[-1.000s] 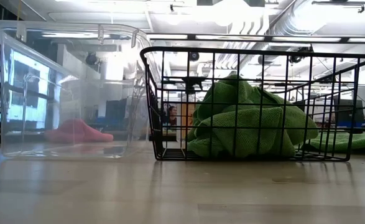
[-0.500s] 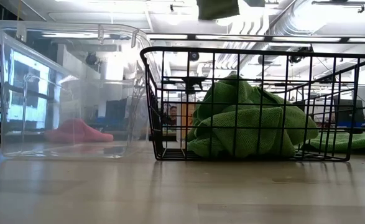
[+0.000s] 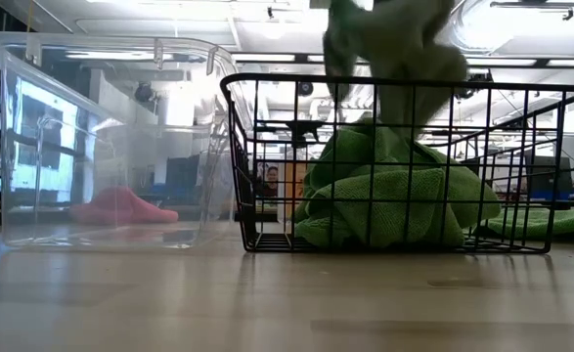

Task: Sort microfiber towel by color & place in baskets
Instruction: Put the green towel into the wire basket

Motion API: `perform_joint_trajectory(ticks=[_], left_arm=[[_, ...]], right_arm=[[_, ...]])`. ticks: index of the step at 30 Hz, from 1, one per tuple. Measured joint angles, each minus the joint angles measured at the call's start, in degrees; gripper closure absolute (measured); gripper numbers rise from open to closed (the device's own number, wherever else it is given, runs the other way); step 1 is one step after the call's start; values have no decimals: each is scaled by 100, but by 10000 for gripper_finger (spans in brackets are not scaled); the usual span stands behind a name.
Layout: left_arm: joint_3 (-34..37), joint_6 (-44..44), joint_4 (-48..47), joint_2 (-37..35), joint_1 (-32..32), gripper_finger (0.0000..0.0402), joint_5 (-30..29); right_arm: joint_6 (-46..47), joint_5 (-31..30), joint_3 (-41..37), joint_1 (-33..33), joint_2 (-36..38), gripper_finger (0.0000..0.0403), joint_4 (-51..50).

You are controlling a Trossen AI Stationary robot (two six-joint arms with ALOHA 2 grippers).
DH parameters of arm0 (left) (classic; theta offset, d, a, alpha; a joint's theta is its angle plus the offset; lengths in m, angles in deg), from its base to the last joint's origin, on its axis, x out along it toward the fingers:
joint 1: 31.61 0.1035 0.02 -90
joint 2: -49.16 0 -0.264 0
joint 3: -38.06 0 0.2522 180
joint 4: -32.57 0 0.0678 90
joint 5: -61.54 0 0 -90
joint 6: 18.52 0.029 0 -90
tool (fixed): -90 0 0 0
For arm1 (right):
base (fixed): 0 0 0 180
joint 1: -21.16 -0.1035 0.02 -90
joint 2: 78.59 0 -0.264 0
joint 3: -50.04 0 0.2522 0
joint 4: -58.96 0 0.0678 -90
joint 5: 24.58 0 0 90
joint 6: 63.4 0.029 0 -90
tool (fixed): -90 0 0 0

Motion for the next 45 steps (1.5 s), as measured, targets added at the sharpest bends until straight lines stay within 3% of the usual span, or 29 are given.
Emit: perform_joint_trajectory(ticks=[8,13,18,23,28,38,45], left_arm=[[0,-1,-2,0,0,176,0],[0,0,-2,-2,-2,176,0],[0,0,0,-7,0,176,0],[0,171,0,-7,-1,176,2],[0,199,2,-7,0,176,-9],[0,195,0,-7,-2,176,2],[-4,251,8,-110,-1,176,0]], right_arm=[[889,312,-406,138,-855,400,255],[1481,704,-1235,194,-1070,400,1328],[2221,693,-2014,273,-1072,400,2526],[2595,739,-2460,338,-1057,394,3068],[2802,832,-2514,342,-1057,346,3094],[2117,1019,-1925,336,-1079,180,2418],[1460,1269,-1253,335,-1081,144,1302]])
